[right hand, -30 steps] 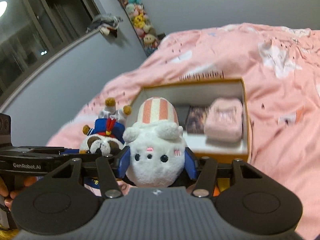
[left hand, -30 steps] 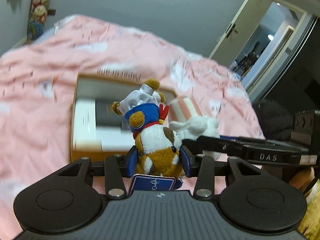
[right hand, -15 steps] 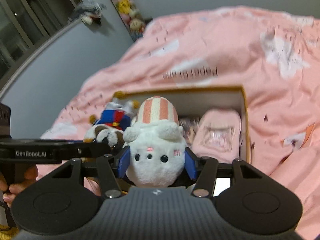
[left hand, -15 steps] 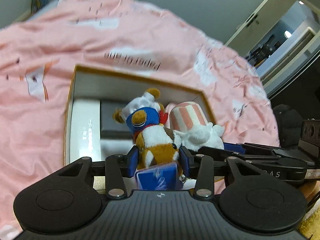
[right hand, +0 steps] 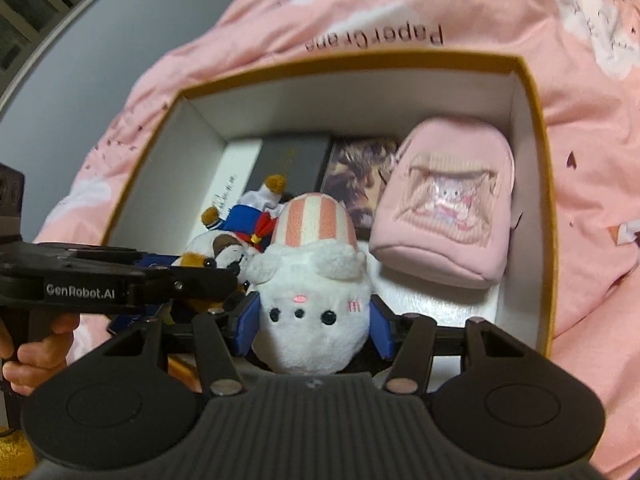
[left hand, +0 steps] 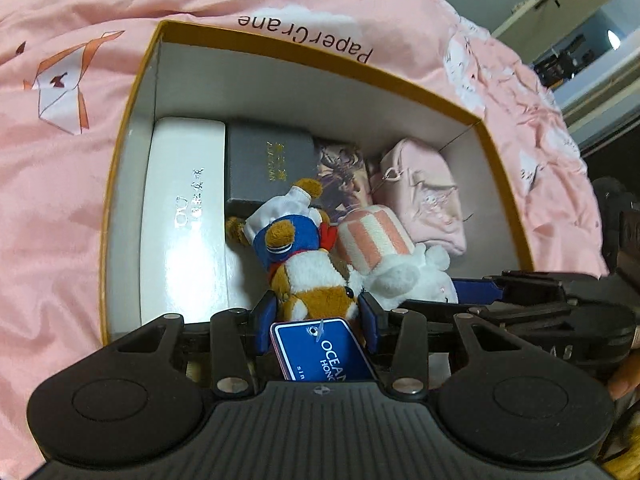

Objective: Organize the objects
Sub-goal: 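Lower both plushes into the box and open both tools, then move both tools out of the box toward the crocheted orange and yellow tape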

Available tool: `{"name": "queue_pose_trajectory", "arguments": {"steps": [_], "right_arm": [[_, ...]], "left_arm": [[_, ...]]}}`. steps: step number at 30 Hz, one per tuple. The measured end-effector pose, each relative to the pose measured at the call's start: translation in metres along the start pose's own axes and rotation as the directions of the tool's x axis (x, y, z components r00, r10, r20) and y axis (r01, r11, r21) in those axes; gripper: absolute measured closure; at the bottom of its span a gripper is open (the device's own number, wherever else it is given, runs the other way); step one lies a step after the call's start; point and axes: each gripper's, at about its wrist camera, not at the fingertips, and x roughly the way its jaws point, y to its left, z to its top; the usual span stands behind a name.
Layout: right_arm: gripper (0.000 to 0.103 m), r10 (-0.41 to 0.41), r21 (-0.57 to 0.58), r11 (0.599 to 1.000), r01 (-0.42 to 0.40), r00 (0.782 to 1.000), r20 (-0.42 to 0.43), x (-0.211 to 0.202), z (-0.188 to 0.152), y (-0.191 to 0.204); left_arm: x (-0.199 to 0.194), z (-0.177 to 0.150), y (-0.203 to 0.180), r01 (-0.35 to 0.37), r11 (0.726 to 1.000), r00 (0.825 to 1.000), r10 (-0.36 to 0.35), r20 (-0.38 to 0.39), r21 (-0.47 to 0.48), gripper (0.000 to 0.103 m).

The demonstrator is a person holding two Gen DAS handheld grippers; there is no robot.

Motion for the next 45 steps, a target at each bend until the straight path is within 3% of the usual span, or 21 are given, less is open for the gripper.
{"name": "queue_pose_trajectory", "arguments": {"steps": [6,10,14,19,21,24,27,30,33,40,43,45], "right_arm": [[0.042,0.009,0.049,0.999,-0.006,0.997,-0.072,0.019,0.003,-0.01],[0.038,0.005,0.022,1.0,-0.004,0.998,-0.063,0.023,0.004,-0.007],[0.033,0.008,0.011,1.0,-0.008,0.998,-0.055,0.021,0.004,-0.008],[0.033,0.005,-0.05,0.999,-0.005,1.0,-0.007,0.003,0.003,-0.002],[0.033,0.008,-0.053,0.999,-0.008,1.0,0.009,-0.004,0.003,-0.002],[0.036,0.01,-0.034,0.999,-0.009,1.0,0.022,-0.01,0.0,-0.004],[0.047,0.005,-0.001,1.0,-0.005,1.0,0.024,-0.009,-0.007,-0.008],[0.057,0.003,0.053,0.999,-0.003,1.0,0.003,0.0,-0.013,-0.013],[0.058,0.024,0.097,0.995,-0.025,1.0,0.014,0.006,-0.017,-0.012],[0.057,-0.04,0.072,0.997,0.037,0.998,0.038,0.009,-0.022,0.002],[0.056,-0.095,0.01,0.995,0.095,0.991,0.092,-0.001,-0.025,0.014],[0.056,-0.116,-0.036,0.992,0.123,0.982,0.148,-0.013,-0.03,0.023]], "left_arm": [[0.009,-0.001,-0.006,-0.061,0.997,0.997,0.063,-0.054,0.046,0.053],[0.009,-0.004,-0.008,-0.081,0.995,0.995,0.084,-0.051,0.063,0.049],[0.003,-0.008,-0.012,-0.096,0.991,0.995,0.097,-0.005,0.093,0.046],[-0.025,-0.012,-0.015,-0.107,0.99,0.989,0.096,0.116,0.097,0.042],[-0.036,-0.015,-0.016,-0.112,0.991,0.982,0.098,0.161,0.076,0.046],[-0.035,-0.021,-0.023,-0.136,0.989,0.973,0.124,0.193,0.051,0.062],[-0.023,-0.026,-0.027,-0.189,0.981,0.966,0.178,0.187,0.042,0.072],[-0.014,-0.028,-0.026,-0.197,0.98,0.965,0.191,0.179,0.02,0.074],[-0.012,-0.028,-0.029,-0.225,0.974,0.959,0.217,0.184,0.021,0.077],[-0.01,-0.037,-0.026,-0.23,0.973,0.95,0.224,0.22,0.002,0.076],[-0.021,-0.044,-0.03,-0.223,0.975,0.926,0.215,0.311,-0.01,0.076],[-0.034,-0.05,-0.039,-0.238,0.971,0.897,0.221,0.384,-0.003,0.076]]}}
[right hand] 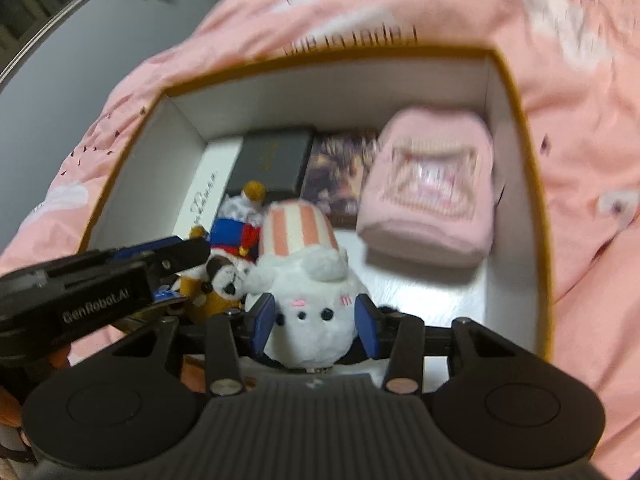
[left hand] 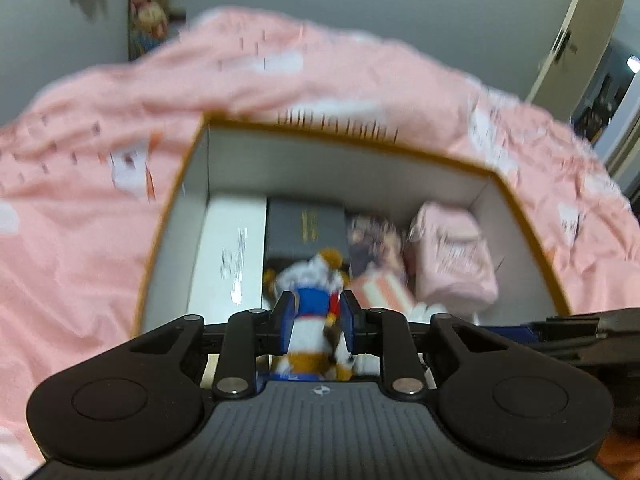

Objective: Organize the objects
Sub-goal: 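Move both tools out of the box toward the crocheted orange and yellow tape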

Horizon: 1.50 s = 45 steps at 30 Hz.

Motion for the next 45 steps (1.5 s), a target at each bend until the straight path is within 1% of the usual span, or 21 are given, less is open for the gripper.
{"name": "queue_pose_trajectory", "arguments": {"steps": [2,4,6,8,11,13,14,16,18,20,22,24,25,28,30,32,36,38,41,44,45], "right_arm": [[0.056,-0.018,-0.036,0.999,0.02,0.998,0.057,-0.015,-0.004,0.007],[0.057,-0.032,-0.072,0.997,0.041,0.993,0.116,-0.029,-0.008,0.014],[0.057,-0.05,-0.119,0.99,0.073,0.981,0.188,-0.045,-0.015,0.021],[0.057,-0.078,-0.153,0.981,0.122,0.961,0.266,-0.061,-0.025,0.026],[0.055,-0.119,-0.182,0.964,0.193,0.928,0.352,-0.081,-0.042,0.027],[0.05,-0.137,-0.184,0.958,0.222,0.913,0.384,-0.091,-0.055,0.026],[0.05,-0.148,-0.181,0.955,0.235,0.907,0.393,-0.097,-0.062,0.022],[0.05,-0.172,-0.165,0.953,0.253,0.903,0.393,-0.102,-0.073,0.018],[0.049,-0.19,-0.136,0.956,0.259,0.903,0.386,-0.106,-0.085,0.011],[0.049,-0.208,-0.098,0.961,0.259,0.908,0.365,-0.105,-0.095,0.003],[0.049,-0.229,-0.057,0.963,0.263,0.912,0.339,-0.101,-0.103,-0.004],[0.047,-0.254,-0.026,0.961,0.277,0.911,0.324,-0.097,-0.112,-0.009],[0.043,-0.268,-0.017,0.958,0.288,0.911,0.315,-0.095,-0.116,-0.011],[0.042,-0.295,-0.012,0.95,0.311,0.912,0.285,-0.09,-0.128,-0.017],[0.042,-0.305,0.004,0.949,0.315,0.914,0.269,-0.09,-0.136,-0.023],[0.042,-0.315,0.015,0.947,0.322,0.915,0.254,-0.088,-0.14,-0.029],[0.043,-0.345,0.036,0.938,0.345,0.914,0.216,-0.08,-0.147,-0.04],[0.049,-0.338,0.056,0.941,0.333,0.92,0.197,-0.077,-0.15,-0.047],[0.058,-0.321,0.091,0.947,0.309,0.931,0.175,-0.073,-0.153,-0.056],[0.059,-0.302,0.104,0.952,0.288,0.939,0.166,-0.07,-0.152,-0.061],[0.06,-0.296,0.103,0.954,0.282,0.941,0.167,-0.068,-0.152,-0.061]], "left_arm": [[-0.016,0.0,-0.007,-0.003,1.0,0.997,0.002,0.072,0.017,0.076],[-0.033,-0.001,-0.013,0.011,1.0,0.991,-0.014,0.133,0.02,0.076],[-0.049,-0.004,-0.02,0.02,0.999,0.982,-0.025,0.187,0.025,0.076],[-0.062,-0.009,-0.028,0.019,0.999,0.973,-0.029,0.231,0.042,0.076],[-0.076,-0.019,-0.042,0.02,0.995,0.963,-0.047,0.265,0.102,0.074],[-0.081,-0.025,-0.049,0.037,0.992,0.963,-0.068,0.261,0.122,0.074],[-0.083,-0.03,-0.05,0.056,0.99,0.963,-0.087,0.253,0.127,0.074],[-0.083,-0.038,-0.055,0.08,0.986,0.966,-0.113,0.231,0.147,0.074],[-0.081,-0.049,-0.063,0.079,0.979,0.972,-0.118,0.204,0.19,0.074],[-0.076,-0.061,-0.072,0.079,0.966,0.98,-0.12,0.157,0.247,0.074],[-0.072,-0.071,-0.079,0.098,0.953,0.985,-0.134,0.107,0.287,0.074],[-0.066,-0.079,-0.085,0.109,0.945,0.988,-0.138,0.075,0.31,0.074],[-0.064,-0.082,-0.087,0.113,0.941,0.988,-0.142,0.068,0.32,0.073],[-0.056,-0.092,-0.091,0.131,0.929,0.987,-0.156,0.044,0.346,0.072],[-0.051,-0.099,-0.092,0.154,0.923,0.985,-0.17,0.014,0.354,0.068],[-0.046,-0.104,-0.091,0.168,0.92,0.984,-0.177,-0.009,0.353,0.068],[-0.034,-0.109,-0.082,0.221,0.93,0.975,-0.214,-0.057,0.294,0.068],[-0.029,-0.109,-0.077,0.248,0.933,0.969,-0.236,-0.077,0.261,0.068],[-0.023,-0.11,-0.076,0.261,0.934,0.965,-0.249,-0.08,0.246,0.066],[-0.019,-0.112,-0.079,0.248,0.933,0.969,-0.239,-0.068,0.259,0.059],[-0.016,-0.113,-0.081,0.245,0.931,0.969,-0.234,-0.074,0.269,0.054]]}}
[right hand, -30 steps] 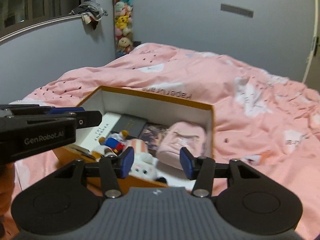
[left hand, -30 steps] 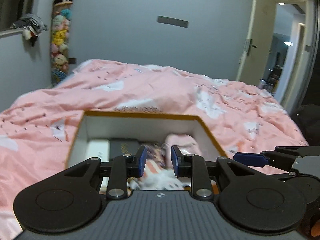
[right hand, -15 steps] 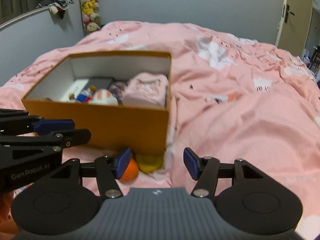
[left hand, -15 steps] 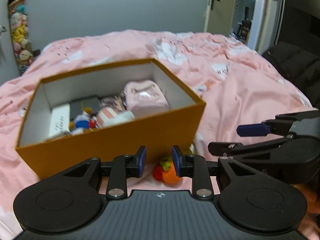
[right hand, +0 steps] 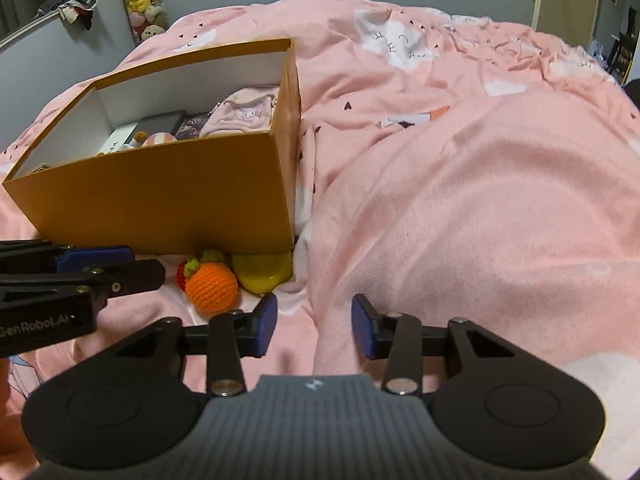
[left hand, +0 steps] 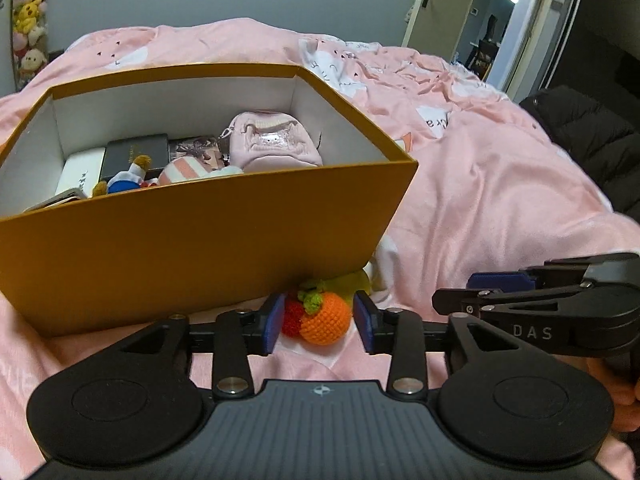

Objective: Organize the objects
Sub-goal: 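Grasp the crocheted orange with the left tool while the right tool grasps the yellow tape measure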

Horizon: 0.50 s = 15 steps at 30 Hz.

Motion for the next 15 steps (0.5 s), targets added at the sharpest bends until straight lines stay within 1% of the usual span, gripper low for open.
{"name": "queue_pose_trajectory", "arguments": {"steps": [1,4,8,9,10,12,13,15], "right_arm": [[0.06,0.005,-0.002,1.0,-0.005,1.0,0.0,0.001,0.0,0.0],[0.06,0.023,-0.009,1.0,-0.023,1.0,-0.004,0.005,0.0,0.002],[0.06,0.06,-0.005,0.998,-0.06,0.998,-0.021,0.011,0.004,0.0],[0.06,0.069,-0.005,0.998,-0.069,0.997,-0.018,0.012,0.005,0.0],[0.06,0.079,-0.004,0.997,-0.079,0.997,-0.014,0.012,0.005,0.0],[0.06,0.101,0.003,0.995,-0.101,0.995,-0.013,0.014,0.006,-0.002],[0.061,0.11,0.01,0.994,-0.11,0.994,-0.016,0.016,0.006,-0.003],[0.061,0.122,0.022,0.992,-0.121,0.992,-0.023,0.019,0.007,-0.006]], "left_arm": [[0.004,0.0,-0.001,-0.002,1.0,1.0,0.002,-0.013,0.009,0.051],[0.019,-0.002,-0.005,-0.028,0.999,0.999,0.029,-0.033,0.021,0.05],[0.04,-0.005,-0.007,-0.051,0.999,0.994,0.052,-0.092,0.015,0.048],[0.043,-0.005,-0.006,-0.055,0.998,0.994,0.056,-0.099,0.006,0.048],[0.046,-0.005,-0.004,-0.053,0.999,0.993,0.052,-0.103,-0.01,0.044],[0.053,-0.004,0.001,-0.027,0.998,0.994,0.021,-0.109,-0.055,0.04],[0.056,-0.004,0.002,-0.021,0.997,0.994,0.012,-0.113,-0.079,0.039],[0.062,-0.003,0.004,-0.035,0.994,0.993,0.022,-0.119,-0.108,0.039]]}}
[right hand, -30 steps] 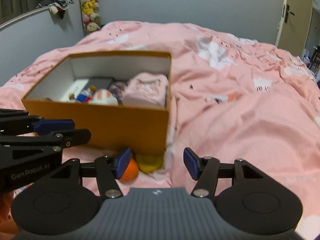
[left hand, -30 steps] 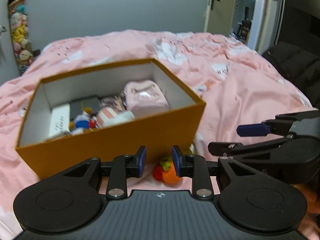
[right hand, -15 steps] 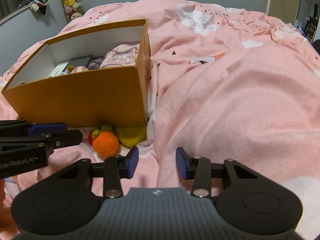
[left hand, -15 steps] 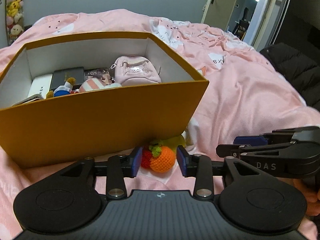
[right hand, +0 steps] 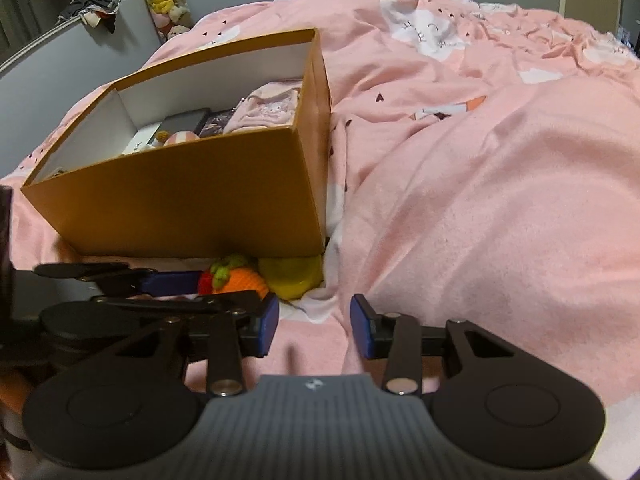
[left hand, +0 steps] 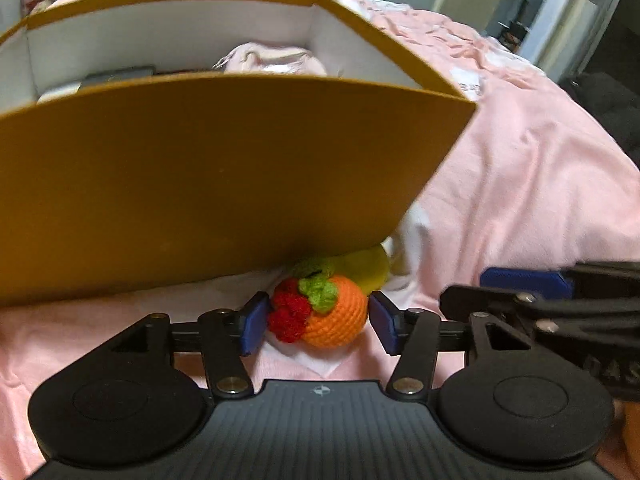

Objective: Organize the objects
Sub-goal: 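Grasp the crocheted orange with the left tool while the right tool grasps the yellow tape measure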

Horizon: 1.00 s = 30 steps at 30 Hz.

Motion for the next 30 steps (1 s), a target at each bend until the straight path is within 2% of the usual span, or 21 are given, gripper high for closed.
{"name": "queue_pose_trajectory", "arguments": {"steps": [4,7,11,16,20,23,27,30], "right_arm": [[0.061,0.039,0.004,0.999,-0.039,0.999,-0.003,0.004,0.002,-0.003],[0.061,0.054,-0.013,0.998,-0.054,0.999,-0.005,0.007,0.005,0.001],[0.06,0.065,-0.06,0.996,-0.066,0.998,-0.018,0.021,0.012,0.012],[0.057,0.05,-0.129,0.99,-0.056,0.997,-0.051,0.049,0.021,0.022],[0.056,0.021,-0.181,0.983,-0.033,0.998,-0.065,0.068,0.021,0.024],[0.045,0.041,-0.188,0.981,-0.054,0.996,-0.074,0.078,0.02,0.023],[0.044,0.032,-0.202,0.978,-0.045,0.997,-0.068,0.09,0.018,0.024],[0.044,0.02,-0.219,0.975,-0.033,0.998,-0.061,0.094,0.016,0.026]], "left_arm": [[0.001,0.001,0.009,0.027,0.999,1.0,-0.028,-0.009,-0.047,0.042],[-0.015,0.001,0.016,0.025,0.998,1.0,-0.026,-0.015,-0.061,0.043],[-0.038,-0.002,0.026,-0.02,0.998,1.0,0.019,-0.004,-0.053,0.043],[-0.044,-0.003,0.035,-0.085,0.996,0.996,0.085,0.016,-0.041,0.043],[-0.04,-0.004,0.039,-0.078,0.996,0.997,0.078,-0.005,-0.052,0.042],[-0.039,-0.005,0.044,-0.086,0.994,0.996,0.084,-0.027,-0.072,0.037],[-0.045,-0.005,0.045,-0.109,0.99,0.993,0.105,-0.047,-0.091,0.028],[-0.048,-0.006,0.048,-0.109,0.986,0.992,0.101,-0.069,-0.123,0.026]]}}
